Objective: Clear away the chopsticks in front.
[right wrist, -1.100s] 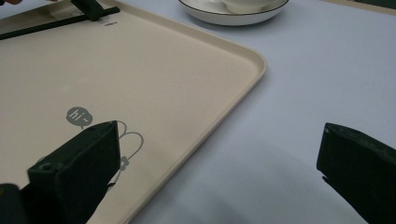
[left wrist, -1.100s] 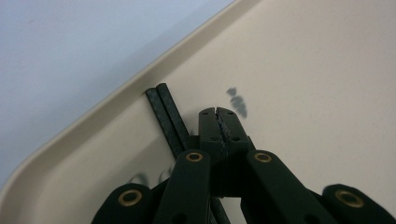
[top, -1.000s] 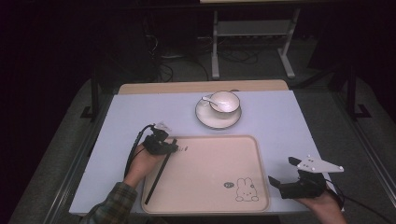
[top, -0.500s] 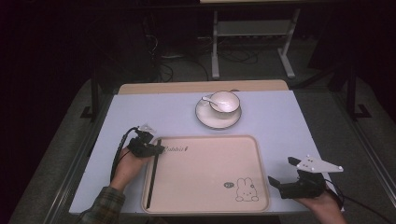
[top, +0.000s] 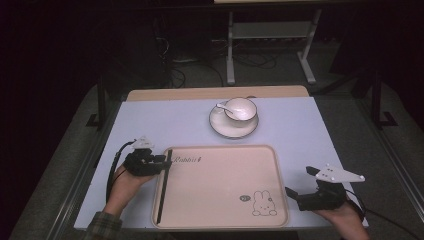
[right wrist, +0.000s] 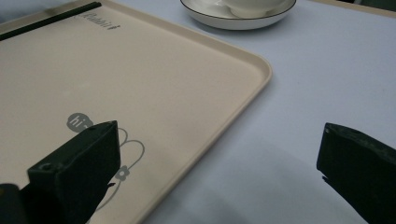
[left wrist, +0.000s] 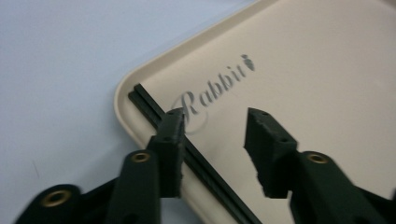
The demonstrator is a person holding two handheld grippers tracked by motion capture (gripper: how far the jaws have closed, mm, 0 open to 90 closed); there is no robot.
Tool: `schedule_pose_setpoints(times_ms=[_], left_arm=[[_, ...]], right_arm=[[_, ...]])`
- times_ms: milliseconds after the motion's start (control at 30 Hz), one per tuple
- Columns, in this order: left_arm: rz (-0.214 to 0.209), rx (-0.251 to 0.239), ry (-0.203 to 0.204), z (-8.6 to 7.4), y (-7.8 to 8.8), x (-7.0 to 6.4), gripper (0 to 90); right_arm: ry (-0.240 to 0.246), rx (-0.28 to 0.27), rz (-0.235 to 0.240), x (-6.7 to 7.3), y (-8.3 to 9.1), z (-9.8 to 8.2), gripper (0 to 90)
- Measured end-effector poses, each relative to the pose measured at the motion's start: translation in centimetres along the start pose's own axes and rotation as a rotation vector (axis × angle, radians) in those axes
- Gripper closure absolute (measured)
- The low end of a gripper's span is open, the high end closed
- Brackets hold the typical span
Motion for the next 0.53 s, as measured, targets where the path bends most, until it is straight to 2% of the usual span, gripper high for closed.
schedule_pose_setpoints(times_ms=[233,367,533], left_arm=[[0.013,-0.090,-0.012,-2.9,3.0,-1.0,32.8],[0.014,-0.091,-0.018,-4.5,3.9,-1.5,22.9],[0.019,-0.092,-0.025,-5.4,4.5,-1.7,20.4]], right_arm=[[0.014,-0.009,0.022,0.3,-0.7,0.5,0.0],[0.015,-0.023,0.027,0.3,-0.7,0.7,0.0],[0.010,-0.041,0.025,0.3,-0.5,0.7,0.0]])
Point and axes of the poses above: each handheld gripper's, and its own axes: y roughly backward along the jaws, z roughly out of its top, x roughly to its left, the point moved 1 cm from there along -y, roughly forward along the jaws, and after that the axes turned 6 degrees about -y, right-handed, at the moved point
